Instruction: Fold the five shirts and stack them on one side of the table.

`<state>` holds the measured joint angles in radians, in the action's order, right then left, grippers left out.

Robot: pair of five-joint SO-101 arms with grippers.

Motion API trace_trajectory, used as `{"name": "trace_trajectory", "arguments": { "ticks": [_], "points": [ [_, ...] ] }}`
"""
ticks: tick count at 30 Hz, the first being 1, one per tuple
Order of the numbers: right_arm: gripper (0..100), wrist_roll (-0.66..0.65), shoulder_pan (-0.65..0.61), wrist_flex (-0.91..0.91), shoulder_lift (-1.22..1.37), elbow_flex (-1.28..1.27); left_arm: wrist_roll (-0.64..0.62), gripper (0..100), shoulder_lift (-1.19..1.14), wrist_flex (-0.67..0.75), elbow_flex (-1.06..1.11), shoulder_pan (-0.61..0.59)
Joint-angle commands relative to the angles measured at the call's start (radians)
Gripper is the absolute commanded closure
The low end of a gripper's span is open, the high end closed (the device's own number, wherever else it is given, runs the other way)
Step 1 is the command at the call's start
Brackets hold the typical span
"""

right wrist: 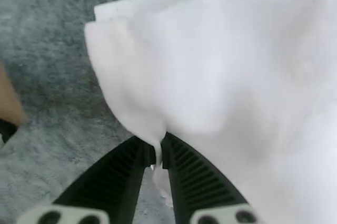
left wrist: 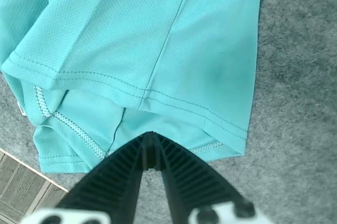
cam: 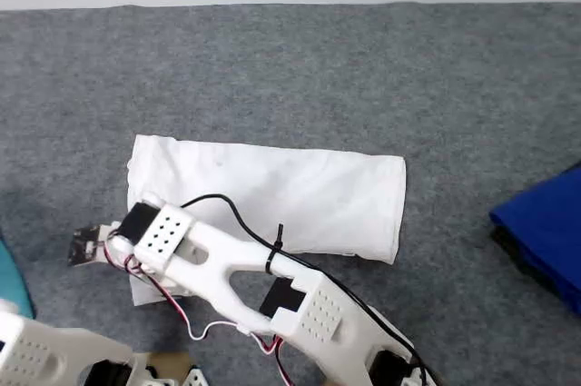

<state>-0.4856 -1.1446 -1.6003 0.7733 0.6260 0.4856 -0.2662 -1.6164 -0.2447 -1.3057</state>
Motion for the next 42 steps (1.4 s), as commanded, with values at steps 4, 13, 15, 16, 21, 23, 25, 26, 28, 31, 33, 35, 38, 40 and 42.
{"name": "trace_trajectory", "arguments": {
  "ticks": [4,13,15,16,21,23,25,26,28,31,33,35,38,40,42],
  "points": [
    [98.7,-0.061,0.082,-0.041,-0.021,0.149,0.015,100,0.063,0.006,-0.004,0.0],
    [98.7,-0.083,0.223,-0.007,-0.019,0.163,0.015,100,0.057,0.012,-0.004,0.003],
    [98.7,-0.089,0.254,0.015,-0.019,0.163,0.015,100,0.055,0.012,-0.004,0.005],
    [98.7,-0.103,0.266,0.024,-0.019,0.163,0.015,100,0.055,0.012,-0.004,0.005],
    [98.7,-0.144,0.311,0.084,-0.019,0.163,0.015,100,0.055,0.012,-0.004,0.005],
    [98.7,-0.155,0.321,0.11,-0.018,0.163,0.015,100,0.055,0.012,-0.002,0.005],
    [98.7,-0.167,0.331,0.131,-0.016,0.163,0.015,100,0.054,0.012,-0.002,0.005],
    [98.7,-0.17,0.335,0.142,-0.016,0.163,0.015,100,0.054,0.012,-0.002,0.005],
    [98.7,-0.183,0.346,0.162,-0.002,0.163,0.015,100,0.054,0.011,-0.002,0.005],
    [98.7,-0.19,0.355,0.17,0.036,0.164,0.014,100,0.054,0.008,-0.002,0.005],
    [98.7,-0.192,0.36,0.17,0.061,0.164,0.014,100,0.054,0.006,-0.002,0.005],
    [98.7,-0.192,0.364,0.17,0.076,0.164,0.014,100,0.054,0.006,0.001,0.003],
    [98.7,-0.19,0.378,0.182,0.085,0.164,0.014,100,0.055,0.006,0.024,0.003],
    [98.5,-0.189,0.394,0.189,0.084,0.173,0.014,100,0.055,0.011,0.042,0.002],
    [97.6,-0.187,0.4,0.173,0.091,0.207,0.014,100,0.057,0.012,0.053,-0.002]
  ]
}}
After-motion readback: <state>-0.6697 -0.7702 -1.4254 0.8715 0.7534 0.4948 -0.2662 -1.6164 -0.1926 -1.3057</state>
